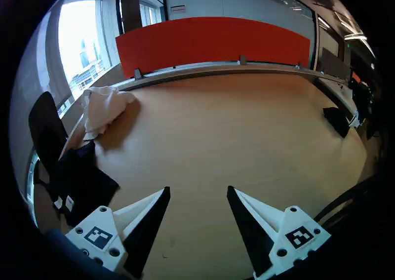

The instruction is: Fold towel

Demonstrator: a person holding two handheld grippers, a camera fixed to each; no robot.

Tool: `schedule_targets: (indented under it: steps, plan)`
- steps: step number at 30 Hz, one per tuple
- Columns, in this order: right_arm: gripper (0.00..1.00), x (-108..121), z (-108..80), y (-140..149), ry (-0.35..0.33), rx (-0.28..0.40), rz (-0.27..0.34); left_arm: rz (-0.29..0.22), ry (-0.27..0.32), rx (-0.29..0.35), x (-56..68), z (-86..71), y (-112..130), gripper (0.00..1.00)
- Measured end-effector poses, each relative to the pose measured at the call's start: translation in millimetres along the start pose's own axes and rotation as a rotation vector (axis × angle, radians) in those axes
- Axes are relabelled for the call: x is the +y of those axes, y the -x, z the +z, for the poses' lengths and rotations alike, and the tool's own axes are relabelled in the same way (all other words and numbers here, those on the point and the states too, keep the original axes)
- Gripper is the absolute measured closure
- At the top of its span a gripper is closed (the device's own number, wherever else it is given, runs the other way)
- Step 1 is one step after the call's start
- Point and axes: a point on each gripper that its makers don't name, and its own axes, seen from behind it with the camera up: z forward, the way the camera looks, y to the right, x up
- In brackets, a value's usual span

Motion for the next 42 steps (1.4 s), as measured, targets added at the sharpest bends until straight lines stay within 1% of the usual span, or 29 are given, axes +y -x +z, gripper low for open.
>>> schedule_targets:
  steps: [9,25,32,35,37,39,42]
  plan:
    - [0.94,2.3,5.9,3.9,0.013,-0.015,0.004,0.005,-0.005,-0.004,-1.7,-0.4,0.4,0.15]
    - [0.93,6.5,10.8,6.7,0.029,-0.017,0.002,0.015,-0.005,-0.010,0.9,0.4,0.1,0.15]
    - [0.89,5.7,10.5,5.6,0.029,-0.014,0.008,0.016,-0.005,-0.009,1.5,0.4,-1.2,0.15]
    - [0.82,5.6,8.0,4.8,0.028,-0.006,0.012,0.016,-0.004,-0.006,1.7,1.1,-2.4,0.15]
    - [0.74,5.9,5.3,4.2,0.029,0.004,0.015,0.013,-0.003,-0.004,1.8,1.7,-3.2,0.15]
    - [0.62,6.4,2.4,3.6,0.032,0.014,0.019,0.009,-0.001,-0.003,2.0,2.4,-3.9,0.15]
    - [0.37,6.8,-3.4,2.4,0.036,0.032,0.030,0.006,0.001,0.000,2.0,3.5,-5.2,0.15]
